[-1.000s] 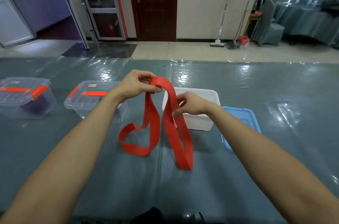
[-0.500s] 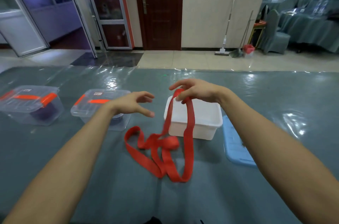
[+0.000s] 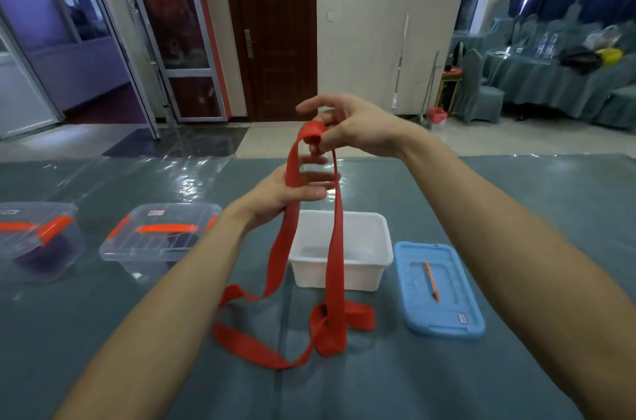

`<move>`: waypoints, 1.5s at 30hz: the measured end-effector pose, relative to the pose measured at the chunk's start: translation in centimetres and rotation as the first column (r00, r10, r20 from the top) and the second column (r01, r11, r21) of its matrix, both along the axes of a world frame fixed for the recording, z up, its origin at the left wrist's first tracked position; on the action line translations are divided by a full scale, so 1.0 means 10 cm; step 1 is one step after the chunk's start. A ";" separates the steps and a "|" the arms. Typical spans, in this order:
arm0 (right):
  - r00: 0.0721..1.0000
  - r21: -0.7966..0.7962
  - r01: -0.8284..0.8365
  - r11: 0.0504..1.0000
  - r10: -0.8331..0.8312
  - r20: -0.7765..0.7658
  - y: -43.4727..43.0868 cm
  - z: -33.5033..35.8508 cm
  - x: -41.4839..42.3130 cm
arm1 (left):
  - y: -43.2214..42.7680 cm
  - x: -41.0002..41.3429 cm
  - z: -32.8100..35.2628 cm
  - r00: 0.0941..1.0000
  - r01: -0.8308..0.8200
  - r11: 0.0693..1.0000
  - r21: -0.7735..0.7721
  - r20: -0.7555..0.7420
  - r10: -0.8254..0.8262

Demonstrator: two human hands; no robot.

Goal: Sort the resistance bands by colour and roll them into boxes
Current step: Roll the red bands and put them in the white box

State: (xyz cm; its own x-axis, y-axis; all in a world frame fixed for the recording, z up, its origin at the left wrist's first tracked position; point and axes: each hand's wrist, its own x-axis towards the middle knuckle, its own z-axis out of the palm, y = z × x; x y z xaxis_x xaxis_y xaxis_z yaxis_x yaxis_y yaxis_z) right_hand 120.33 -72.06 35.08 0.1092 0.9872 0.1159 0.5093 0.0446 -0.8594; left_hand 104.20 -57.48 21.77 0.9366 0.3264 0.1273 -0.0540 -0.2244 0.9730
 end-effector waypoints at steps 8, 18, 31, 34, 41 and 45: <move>0.841 -0.043 0.151 0.988 -0.106 0.531 -0.17 -0.04 0.25 | 0.00 0.07 0.19 0.982 -0.108 0.955 0.276 -0.121 0.145; 0.988 0.090 0.145 0.985 -0.140 -0.058 0.05 0.05 0.25 | 0.18 0.06 0.85 0.942 -0.292 0.656 0.696 0.092 0.322; 0.701 -0.180 0.134 0.975 -0.221 -0.678 0.12 -0.29 0.33 | 0.18 -0.10 0.57 0.988 -0.133 0.908 0.398 -0.014 0.151; 0.622 -0.164 0.120 0.979 -0.202 -0.757 0.02 -0.35 0.39 | 0.06 -0.03 0.49 0.978 -0.192 0.958 0.211 0.125 0.168; 0.876 -0.168 0.244 0.955 -0.291 -0.383 -0.38 -0.72 0.48 | -0.07 0.12 0.36 0.985 -0.170 0.923 0.346 0.044 0.165; 0.877 -0.002 0.283 0.959 -0.258 0.404 -0.55 -0.74 0.55 | -0.08 0.18 0.37 0.978 -0.017 0.779 0.627 -0.153 0.145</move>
State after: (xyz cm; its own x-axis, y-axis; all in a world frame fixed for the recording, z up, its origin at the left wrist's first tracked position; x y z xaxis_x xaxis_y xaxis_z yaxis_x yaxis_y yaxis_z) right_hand 125.83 -77.59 27.67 0.3304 0.9321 0.1481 0.7924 -0.1887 -0.5801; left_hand 106.05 -58.25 25.43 0.9368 0.3120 0.1583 0.1553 -0.7762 0.6111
